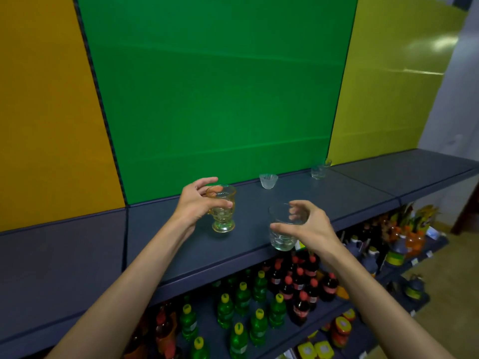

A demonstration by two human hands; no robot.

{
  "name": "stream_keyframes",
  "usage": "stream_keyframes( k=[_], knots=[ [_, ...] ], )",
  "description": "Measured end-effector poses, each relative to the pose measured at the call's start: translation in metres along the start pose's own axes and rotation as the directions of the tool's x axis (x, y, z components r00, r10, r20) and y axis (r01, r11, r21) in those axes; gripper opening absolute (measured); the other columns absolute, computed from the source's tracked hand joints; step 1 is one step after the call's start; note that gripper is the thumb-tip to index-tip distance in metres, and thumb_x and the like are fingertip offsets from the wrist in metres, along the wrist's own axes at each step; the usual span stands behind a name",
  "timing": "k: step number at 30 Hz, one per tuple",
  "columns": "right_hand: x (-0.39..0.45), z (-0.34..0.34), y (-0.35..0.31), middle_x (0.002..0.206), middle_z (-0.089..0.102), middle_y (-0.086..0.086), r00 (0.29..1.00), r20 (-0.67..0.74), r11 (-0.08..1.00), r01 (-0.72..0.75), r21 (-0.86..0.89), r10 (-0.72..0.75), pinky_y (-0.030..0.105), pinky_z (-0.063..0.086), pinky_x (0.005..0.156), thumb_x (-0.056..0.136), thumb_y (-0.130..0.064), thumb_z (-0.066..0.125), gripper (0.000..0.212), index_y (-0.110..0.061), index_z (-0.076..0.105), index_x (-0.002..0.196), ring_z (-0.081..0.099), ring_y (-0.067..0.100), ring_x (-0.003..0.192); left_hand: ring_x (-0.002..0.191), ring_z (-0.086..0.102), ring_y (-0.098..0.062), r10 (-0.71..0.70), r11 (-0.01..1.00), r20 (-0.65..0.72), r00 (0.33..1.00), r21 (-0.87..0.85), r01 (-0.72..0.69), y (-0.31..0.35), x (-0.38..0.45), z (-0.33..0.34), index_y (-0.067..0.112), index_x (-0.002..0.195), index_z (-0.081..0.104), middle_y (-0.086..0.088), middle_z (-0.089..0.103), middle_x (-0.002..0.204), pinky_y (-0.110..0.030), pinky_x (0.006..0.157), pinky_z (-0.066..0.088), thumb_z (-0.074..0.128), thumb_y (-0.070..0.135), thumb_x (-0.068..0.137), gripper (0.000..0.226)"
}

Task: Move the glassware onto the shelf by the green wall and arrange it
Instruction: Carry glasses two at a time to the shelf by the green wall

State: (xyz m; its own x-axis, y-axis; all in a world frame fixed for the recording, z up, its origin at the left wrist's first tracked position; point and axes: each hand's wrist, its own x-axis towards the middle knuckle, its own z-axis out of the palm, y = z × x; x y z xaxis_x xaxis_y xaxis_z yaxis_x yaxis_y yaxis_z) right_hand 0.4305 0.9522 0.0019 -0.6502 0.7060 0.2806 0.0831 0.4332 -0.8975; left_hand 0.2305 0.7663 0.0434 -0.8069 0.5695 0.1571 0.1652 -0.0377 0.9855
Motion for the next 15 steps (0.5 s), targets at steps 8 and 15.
stream_keyframes(
  k=[8,15],
  knots=[
    [0.105,-0.013,0.034,0.105,0.066,-0.002,0.994,0.107,0.998,-0.005,-0.067,0.012,0.031,0.054,0.086,0.045,-0.046,0.096,0.081,-0.023,0.063,0.115,0.066,0.011,0.099,0.106,0.066,-0.015,-0.087,0.996,-0.165,0.982,-0.037,0.082,-0.028,0.089,0.006,0.015,0.126,0.059,-0.001,0.071,0.118,-0.028,0.078,0.051,0.091,-0.006,0.057,0.079],
    [0.164,-0.013,0.061,0.102,0.065,-0.003,0.994,0.104,0.998,-0.017,-0.068,0.024,0.029,0.052,0.085,0.050,-0.042,0.096,0.079,-0.019,0.061,0.117,0.065,0.013,0.099,0.114,0.063,-0.021,-0.118,0.992,-0.274,0.954,0.013,0.127,-0.041,0.131,0.006,0.018,0.124,0.054,-0.001,0.069,0.121,-0.037,0.095,0.050,0.091,-0.005,0.057,0.080]
  ],
)
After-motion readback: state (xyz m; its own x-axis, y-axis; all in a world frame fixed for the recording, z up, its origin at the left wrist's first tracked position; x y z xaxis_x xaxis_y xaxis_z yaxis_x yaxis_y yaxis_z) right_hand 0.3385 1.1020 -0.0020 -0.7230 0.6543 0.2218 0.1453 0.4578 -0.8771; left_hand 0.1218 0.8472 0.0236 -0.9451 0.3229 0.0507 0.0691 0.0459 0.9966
